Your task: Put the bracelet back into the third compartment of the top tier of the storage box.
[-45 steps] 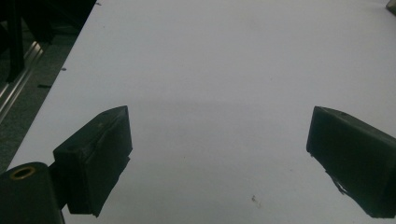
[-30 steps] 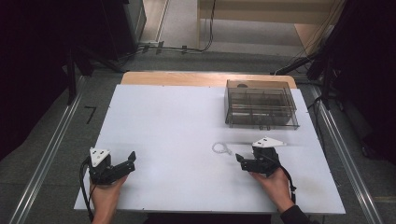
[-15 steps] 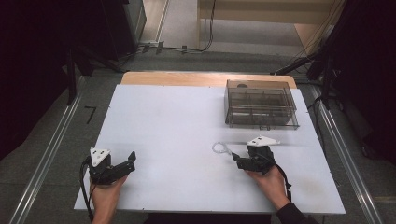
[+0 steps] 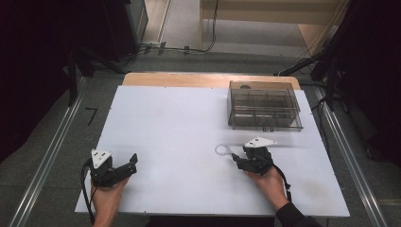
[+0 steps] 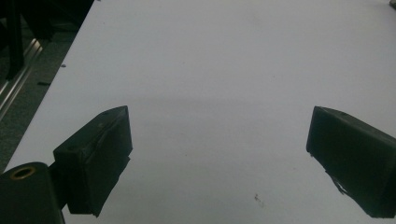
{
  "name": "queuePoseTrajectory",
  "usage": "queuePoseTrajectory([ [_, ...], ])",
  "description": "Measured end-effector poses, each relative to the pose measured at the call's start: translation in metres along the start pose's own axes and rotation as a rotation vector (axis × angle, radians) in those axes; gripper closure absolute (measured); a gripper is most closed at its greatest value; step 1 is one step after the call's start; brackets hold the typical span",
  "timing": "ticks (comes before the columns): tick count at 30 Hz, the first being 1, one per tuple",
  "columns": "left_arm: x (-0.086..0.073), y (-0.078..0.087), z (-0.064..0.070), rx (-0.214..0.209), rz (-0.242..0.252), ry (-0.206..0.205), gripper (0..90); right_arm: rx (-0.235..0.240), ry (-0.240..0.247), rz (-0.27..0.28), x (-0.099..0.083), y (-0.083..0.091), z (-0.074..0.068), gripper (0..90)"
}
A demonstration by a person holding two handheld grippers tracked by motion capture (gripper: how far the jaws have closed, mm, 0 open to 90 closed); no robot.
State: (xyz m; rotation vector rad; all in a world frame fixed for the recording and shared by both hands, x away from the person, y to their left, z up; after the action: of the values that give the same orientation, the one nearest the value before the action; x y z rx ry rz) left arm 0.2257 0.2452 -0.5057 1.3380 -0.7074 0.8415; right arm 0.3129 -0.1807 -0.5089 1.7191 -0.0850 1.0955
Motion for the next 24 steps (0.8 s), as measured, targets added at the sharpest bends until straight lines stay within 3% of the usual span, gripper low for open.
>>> queuePoseTrajectory([
  [11,0.0,-0.001,0.0,0.001,-0.006,-0.002,7.0,0.017,0.03,0.022,0.002,-0.005,-0.003,62.1],
  [24,0.0,-0.001,-0.001,0.001,-0.009,0.002,7.0,0.057,0.057,0.0,0.003,-0.012,-0.008,81.2],
])
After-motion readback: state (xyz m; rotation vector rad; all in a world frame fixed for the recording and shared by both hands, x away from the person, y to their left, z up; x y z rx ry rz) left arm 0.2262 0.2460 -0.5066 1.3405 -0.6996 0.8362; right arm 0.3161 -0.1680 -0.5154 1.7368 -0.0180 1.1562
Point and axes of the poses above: each handheld gripper's, and its own axes: y roughly backward along the jaws, x roughly out of its top, z roughly to its right, the point moved 2 cm from there along -y, roughly forward along the jaws, and after that the axes turned 2 degrees about x, right-handed, at the moved point
